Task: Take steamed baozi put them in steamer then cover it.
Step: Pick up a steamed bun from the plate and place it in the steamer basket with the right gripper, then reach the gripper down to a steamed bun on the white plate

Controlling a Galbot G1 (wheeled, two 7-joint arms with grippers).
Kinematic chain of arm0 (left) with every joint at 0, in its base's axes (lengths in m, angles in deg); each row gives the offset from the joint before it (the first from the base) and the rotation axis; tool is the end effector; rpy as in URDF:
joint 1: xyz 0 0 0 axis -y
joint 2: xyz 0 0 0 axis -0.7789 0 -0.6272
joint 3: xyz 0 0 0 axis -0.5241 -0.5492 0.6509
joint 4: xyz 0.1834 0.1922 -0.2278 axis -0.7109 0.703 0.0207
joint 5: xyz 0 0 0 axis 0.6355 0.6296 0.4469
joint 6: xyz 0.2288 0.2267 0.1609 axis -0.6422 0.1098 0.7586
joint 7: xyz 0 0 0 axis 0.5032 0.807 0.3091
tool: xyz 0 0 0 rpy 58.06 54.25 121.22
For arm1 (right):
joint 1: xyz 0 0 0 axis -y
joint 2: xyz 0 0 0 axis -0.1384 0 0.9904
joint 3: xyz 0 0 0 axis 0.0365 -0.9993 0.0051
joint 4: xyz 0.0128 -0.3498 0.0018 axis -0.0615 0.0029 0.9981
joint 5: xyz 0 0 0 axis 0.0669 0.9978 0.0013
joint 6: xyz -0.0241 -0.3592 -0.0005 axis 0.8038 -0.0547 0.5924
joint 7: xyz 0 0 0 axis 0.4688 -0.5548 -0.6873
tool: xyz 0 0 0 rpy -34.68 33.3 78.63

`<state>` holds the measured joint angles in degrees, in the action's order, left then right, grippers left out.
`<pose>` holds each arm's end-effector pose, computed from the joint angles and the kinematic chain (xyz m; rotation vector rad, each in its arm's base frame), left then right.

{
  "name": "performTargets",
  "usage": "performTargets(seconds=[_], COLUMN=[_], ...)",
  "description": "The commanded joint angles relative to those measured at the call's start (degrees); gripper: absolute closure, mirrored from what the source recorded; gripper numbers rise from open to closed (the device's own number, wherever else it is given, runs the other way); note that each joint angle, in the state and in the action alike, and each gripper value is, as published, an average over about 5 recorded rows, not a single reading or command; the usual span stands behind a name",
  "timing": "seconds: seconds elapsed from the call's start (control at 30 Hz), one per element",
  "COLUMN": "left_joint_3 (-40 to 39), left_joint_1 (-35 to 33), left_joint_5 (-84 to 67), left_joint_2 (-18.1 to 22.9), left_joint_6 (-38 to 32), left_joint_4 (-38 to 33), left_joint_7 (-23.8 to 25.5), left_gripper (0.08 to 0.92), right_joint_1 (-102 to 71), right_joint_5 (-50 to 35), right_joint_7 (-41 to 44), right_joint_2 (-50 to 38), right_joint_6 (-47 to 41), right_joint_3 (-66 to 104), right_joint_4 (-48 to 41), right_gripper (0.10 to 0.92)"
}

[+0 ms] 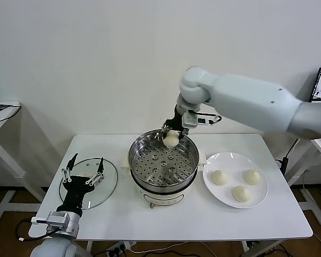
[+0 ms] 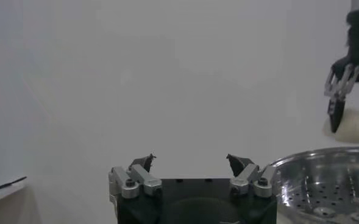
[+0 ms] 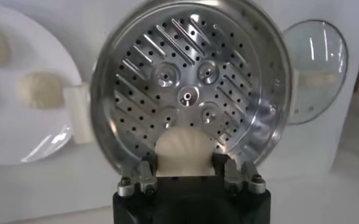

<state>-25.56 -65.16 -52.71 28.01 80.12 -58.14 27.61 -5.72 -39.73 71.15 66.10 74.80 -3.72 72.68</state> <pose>0.2002 0.0497 -0.2528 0.0480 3.0634 0.3271 0.5800 0.1213 -0.0243 -1.8628 0.1896 -2.2870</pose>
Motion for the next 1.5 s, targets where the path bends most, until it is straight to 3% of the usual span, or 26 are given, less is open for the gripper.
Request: performTargets(seconds=[0.03,0.27,0.8,1.07,1.27,1.5], left_joint_3=[0.12,0.18,0.17,0.24,-0.28,-0.76], left_joint_1=[0.25,0.23,0.47,0.33,0.22,-0.23], left_joint_5=[-0.06,-0.06,-0.01,0.11,0.58,1.43], left_joint_2=[-0.06,-0.11,-0.01,0.12,0.36,0.53], left_joint_6=[-0.15,-0.42,-0.69,-0.78,-0.74,-0.79], left_joint_4=[0.59,0.87,1.35,1.39,1.28,0.81], left_joint_7=[0.04,0.09,0.12,0.08,0.0,-0.04], left_gripper=[0.177,0.177,0.177,0.177,0.177,0.177], right_joint_1=[-7.19,-9.99,-11.48,-10.22,-2.93,12.32], right_joint_5=[7.42,11.71,11.64,9.19,-3.01,-25.89], right_joint_7=[-2.34,-2.72,-3.86,-3.97,-2.58,2.15], right_joint_2=[6.78,9.09,9.69,8.48,2.23,-12.71], right_joint_6=[5.74,6.73,6.59,5.51,1.35,-16.24], right_joint_3=[4.33,8.17,8.51,7.97,3.29,-7.53], right_joint_4=[-12.03,-17.99,-18.0,-15.81,-8.63,6.27], right_gripper=[0.397,0.397,0.39,0.232,0.203,0.203])
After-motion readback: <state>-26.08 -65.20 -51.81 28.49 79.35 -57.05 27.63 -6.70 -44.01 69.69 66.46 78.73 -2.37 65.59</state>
